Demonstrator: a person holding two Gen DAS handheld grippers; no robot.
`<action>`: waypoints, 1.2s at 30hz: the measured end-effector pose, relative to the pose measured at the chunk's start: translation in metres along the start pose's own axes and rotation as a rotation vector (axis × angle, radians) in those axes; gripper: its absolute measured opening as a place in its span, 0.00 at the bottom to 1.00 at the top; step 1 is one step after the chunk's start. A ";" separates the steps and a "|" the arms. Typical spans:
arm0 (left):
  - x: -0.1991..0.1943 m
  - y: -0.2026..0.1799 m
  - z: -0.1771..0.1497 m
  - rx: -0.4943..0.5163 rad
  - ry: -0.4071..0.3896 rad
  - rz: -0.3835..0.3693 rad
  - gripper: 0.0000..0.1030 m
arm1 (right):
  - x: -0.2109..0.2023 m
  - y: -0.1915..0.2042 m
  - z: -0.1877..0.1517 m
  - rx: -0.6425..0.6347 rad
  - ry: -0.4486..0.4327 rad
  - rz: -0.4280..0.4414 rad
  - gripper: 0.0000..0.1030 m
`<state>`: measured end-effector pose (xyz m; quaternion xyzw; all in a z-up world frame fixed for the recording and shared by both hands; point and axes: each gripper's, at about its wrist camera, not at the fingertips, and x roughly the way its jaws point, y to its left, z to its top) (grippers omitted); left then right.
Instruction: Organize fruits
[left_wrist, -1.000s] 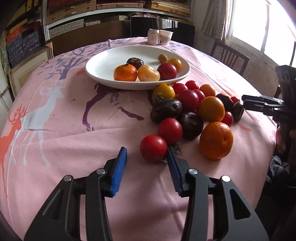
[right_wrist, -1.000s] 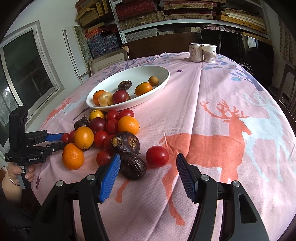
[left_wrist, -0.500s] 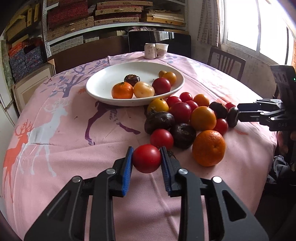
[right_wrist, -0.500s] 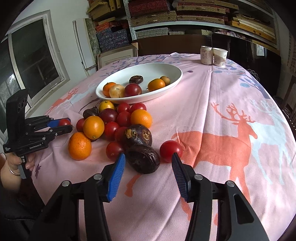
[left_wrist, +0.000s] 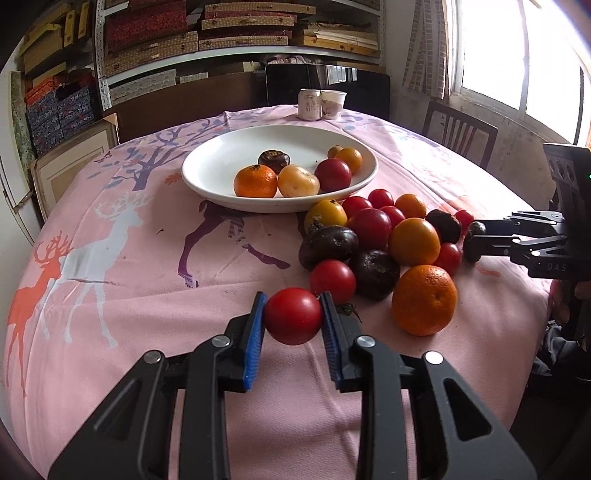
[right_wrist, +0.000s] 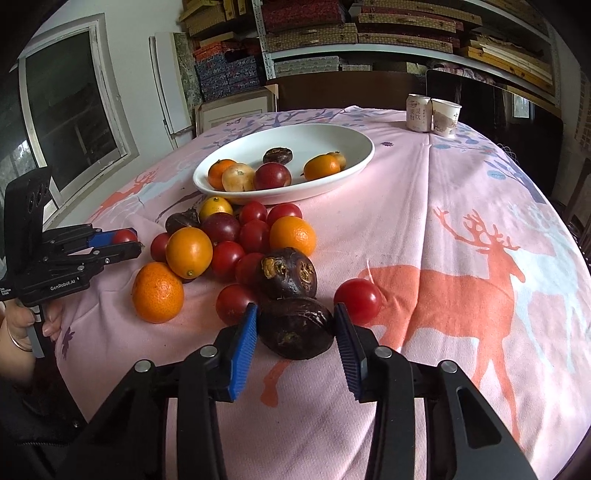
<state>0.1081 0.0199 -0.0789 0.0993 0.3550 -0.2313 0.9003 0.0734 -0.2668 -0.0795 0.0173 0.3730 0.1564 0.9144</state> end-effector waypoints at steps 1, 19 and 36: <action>-0.001 0.000 0.000 -0.002 -0.004 0.002 0.27 | -0.003 -0.003 0.000 0.017 -0.008 0.015 0.41; 0.027 0.018 0.091 -0.086 -0.032 0.017 0.28 | 0.029 -0.038 0.119 0.225 -0.038 0.225 0.41; 0.026 0.012 0.103 -0.114 -0.045 0.025 0.79 | 0.038 -0.032 0.109 0.184 -0.053 0.133 0.61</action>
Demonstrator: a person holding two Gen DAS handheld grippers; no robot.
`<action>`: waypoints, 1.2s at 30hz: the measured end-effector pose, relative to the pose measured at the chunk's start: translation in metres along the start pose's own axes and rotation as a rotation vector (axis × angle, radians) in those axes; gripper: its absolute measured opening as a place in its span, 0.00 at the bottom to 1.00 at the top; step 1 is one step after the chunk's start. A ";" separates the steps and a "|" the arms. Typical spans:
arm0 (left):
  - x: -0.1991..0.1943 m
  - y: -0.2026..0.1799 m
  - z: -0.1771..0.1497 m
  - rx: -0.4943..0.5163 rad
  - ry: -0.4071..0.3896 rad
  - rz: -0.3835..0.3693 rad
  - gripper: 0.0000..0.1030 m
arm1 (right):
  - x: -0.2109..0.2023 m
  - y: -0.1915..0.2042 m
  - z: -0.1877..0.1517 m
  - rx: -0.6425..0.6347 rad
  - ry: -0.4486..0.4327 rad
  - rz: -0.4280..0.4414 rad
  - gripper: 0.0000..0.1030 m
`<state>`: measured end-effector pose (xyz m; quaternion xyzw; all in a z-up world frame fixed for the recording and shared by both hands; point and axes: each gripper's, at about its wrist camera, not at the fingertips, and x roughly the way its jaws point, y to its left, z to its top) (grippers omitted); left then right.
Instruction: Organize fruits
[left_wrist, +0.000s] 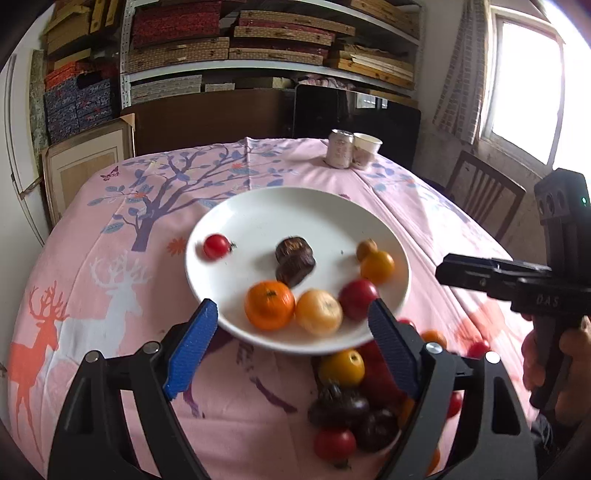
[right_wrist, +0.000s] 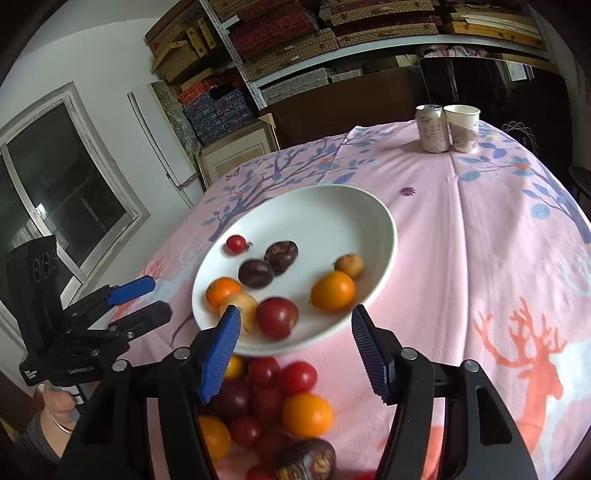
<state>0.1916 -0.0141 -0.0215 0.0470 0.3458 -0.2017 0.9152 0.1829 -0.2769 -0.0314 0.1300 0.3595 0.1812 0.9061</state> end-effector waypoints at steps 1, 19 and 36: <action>-0.006 -0.007 -0.011 0.031 0.007 0.001 0.79 | -0.007 -0.005 -0.009 -0.001 -0.006 -0.013 0.61; -0.018 -0.095 -0.110 0.230 0.084 -0.045 0.45 | -0.059 -0.033 -0.089 0.018 -0.009 -0.132 0.63; -0.051 -0.069 -0.118 0.112 0.059 -0.087 0.45 | -0.019 -0.006 -0.096 -0.171 0.145 -0.223 0.28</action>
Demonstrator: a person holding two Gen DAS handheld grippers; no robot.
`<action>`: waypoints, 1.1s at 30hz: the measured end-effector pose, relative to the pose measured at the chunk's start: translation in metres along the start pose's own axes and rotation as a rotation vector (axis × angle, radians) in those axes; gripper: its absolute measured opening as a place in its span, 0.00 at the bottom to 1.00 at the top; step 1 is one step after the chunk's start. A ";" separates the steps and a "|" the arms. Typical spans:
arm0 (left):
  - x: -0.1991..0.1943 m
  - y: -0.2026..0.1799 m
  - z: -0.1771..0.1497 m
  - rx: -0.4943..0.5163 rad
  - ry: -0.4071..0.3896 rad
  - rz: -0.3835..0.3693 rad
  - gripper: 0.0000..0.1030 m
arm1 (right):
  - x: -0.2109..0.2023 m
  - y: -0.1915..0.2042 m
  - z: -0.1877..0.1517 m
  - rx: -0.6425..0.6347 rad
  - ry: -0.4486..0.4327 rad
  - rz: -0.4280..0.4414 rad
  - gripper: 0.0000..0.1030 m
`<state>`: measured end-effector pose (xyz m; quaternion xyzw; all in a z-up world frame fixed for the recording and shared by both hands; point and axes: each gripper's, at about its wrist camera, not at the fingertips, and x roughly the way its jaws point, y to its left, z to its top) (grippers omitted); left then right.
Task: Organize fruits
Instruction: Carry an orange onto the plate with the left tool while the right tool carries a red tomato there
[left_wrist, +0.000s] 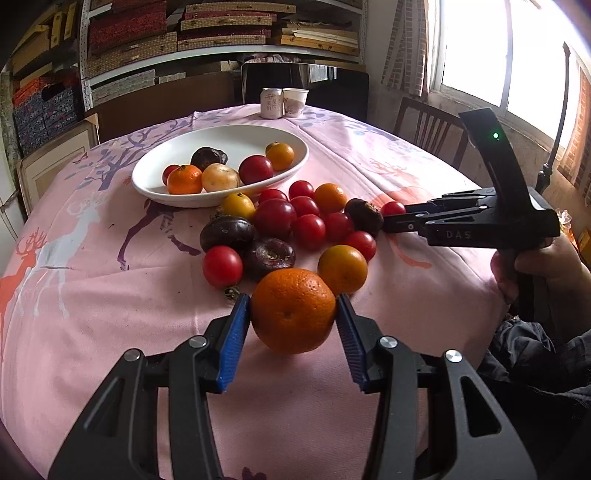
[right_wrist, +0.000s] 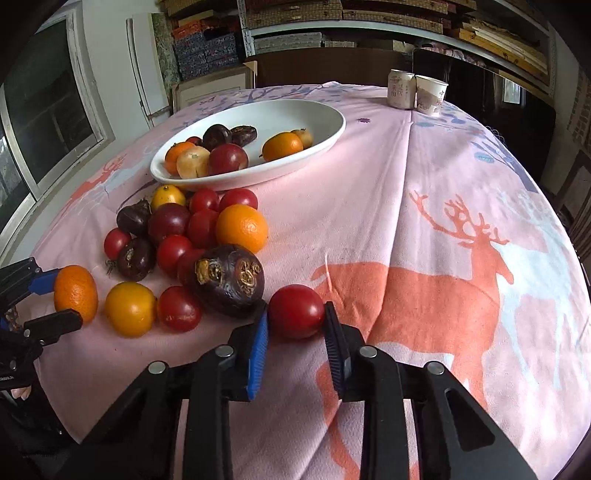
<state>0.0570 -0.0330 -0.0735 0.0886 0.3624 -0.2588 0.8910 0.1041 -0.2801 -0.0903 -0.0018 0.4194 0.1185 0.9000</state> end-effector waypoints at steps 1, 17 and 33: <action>-0.001 0.002 0.000 -0.006 -0.003 0.000 0.45 | -0.002 0.000 0.000 0.004 -0.009 0.002 0.28; 0.020 0.053 0.082 -0.059 -0.067 0.039 0.45 | -0.001 0.013 0.091 0.052 -0.114 0.204 0.28; 0.070 0.081 0.144 -0.106 -0.084 0.136 0.70 | 0.026 0.020 0.149 0.057 -0.153 0.153 0.63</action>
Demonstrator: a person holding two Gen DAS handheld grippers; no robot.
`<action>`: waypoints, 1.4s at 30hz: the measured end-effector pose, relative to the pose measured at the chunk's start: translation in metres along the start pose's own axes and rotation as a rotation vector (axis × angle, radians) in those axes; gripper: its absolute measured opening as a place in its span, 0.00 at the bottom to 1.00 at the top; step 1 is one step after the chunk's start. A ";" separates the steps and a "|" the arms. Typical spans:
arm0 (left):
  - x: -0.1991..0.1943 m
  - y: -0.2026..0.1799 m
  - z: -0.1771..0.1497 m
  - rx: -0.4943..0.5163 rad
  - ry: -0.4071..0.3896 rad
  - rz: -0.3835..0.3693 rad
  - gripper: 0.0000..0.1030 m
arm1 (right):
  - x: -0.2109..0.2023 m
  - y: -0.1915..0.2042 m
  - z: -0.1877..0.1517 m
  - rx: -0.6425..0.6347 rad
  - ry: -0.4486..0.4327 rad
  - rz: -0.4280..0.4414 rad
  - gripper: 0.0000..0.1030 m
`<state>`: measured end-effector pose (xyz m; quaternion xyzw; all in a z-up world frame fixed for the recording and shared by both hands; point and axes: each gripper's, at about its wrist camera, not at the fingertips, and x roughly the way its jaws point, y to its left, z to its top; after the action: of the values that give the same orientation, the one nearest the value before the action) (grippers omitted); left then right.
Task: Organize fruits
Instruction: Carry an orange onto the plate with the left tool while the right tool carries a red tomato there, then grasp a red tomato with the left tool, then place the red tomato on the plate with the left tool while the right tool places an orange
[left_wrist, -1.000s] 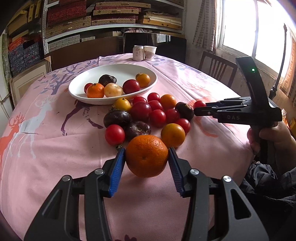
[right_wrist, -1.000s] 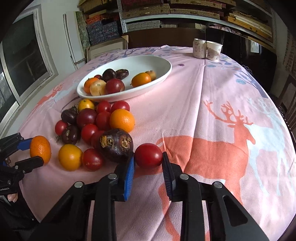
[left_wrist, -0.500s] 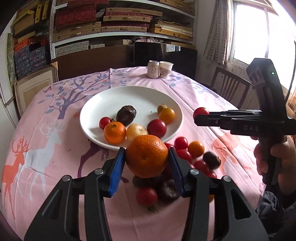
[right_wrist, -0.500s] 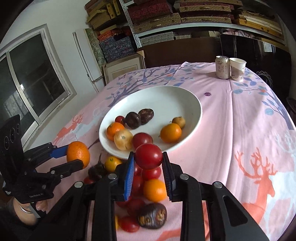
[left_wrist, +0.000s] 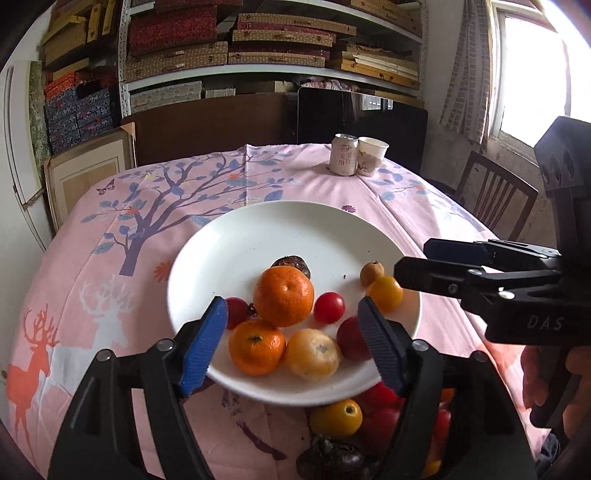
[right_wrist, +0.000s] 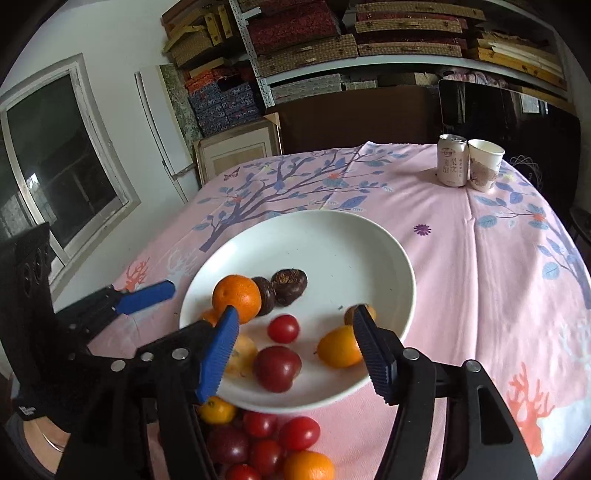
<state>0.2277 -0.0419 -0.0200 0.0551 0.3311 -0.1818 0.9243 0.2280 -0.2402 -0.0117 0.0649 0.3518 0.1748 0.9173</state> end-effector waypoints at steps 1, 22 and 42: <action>-0.007 -0.002 -0.006 0.015 -0.001 -0.007 0.70 | -0.007 -0.001 -0.008 0.001 -0.002 0.005 0.63; -0.039 -0.022 -0.118 0.209 0.172 -0.022 0.42 | -0.076 0.067 -0.159 -0.178 0.056 0.104 0.63; -0.044 -0.012 -0.115 0.088 0.112 -0.158 0.29 | -0.063 0.078 -0.158 -0.189 0.072 0.071 0.57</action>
<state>0.1237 -0.0139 -0.0806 0.0794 0.3773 -0.2649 0.8838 0.0575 -0.1918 -0.0707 -0.0160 0.3639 0.2416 0.8994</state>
